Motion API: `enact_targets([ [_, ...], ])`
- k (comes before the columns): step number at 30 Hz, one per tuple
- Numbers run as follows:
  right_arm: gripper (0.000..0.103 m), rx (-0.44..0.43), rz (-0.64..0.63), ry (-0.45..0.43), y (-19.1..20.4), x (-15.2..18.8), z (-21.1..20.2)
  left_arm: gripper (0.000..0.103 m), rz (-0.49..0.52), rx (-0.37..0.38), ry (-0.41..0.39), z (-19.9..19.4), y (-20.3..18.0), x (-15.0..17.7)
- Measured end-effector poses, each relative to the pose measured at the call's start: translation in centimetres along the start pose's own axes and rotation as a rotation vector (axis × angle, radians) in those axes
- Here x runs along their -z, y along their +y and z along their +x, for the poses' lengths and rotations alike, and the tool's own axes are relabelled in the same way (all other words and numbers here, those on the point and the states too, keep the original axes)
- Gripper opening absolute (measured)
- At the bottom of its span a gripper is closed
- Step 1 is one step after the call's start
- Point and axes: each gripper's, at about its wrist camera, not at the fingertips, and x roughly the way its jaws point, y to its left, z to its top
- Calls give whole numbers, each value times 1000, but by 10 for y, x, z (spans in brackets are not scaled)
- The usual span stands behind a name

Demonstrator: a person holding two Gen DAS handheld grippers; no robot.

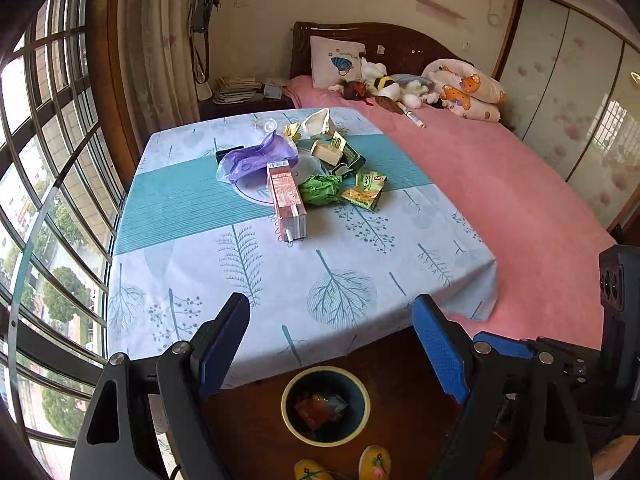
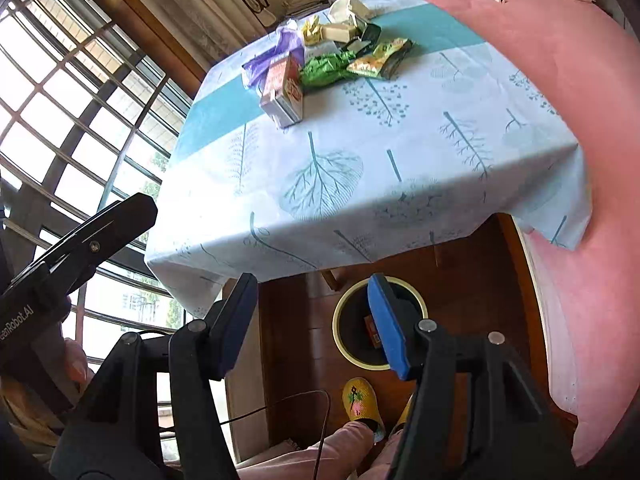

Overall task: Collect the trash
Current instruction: 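Raise both tools back toward the remaining trash on the table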

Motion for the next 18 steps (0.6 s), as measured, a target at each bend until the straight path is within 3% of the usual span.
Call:
enact_targets([
  [6, 55, 47, 12, -54, 17, -21, -40, 85, -16, -10, 22, -10, 14, -28],
  [12, 54, 102, 15, -165, 27, -43, -70, 85, -18, -10, 103, 12, 24, -47],
  [18, 54, 140, 39, -234, 25, -68, -83, 82, 23, -28, 123, 33, 22, -64],
])
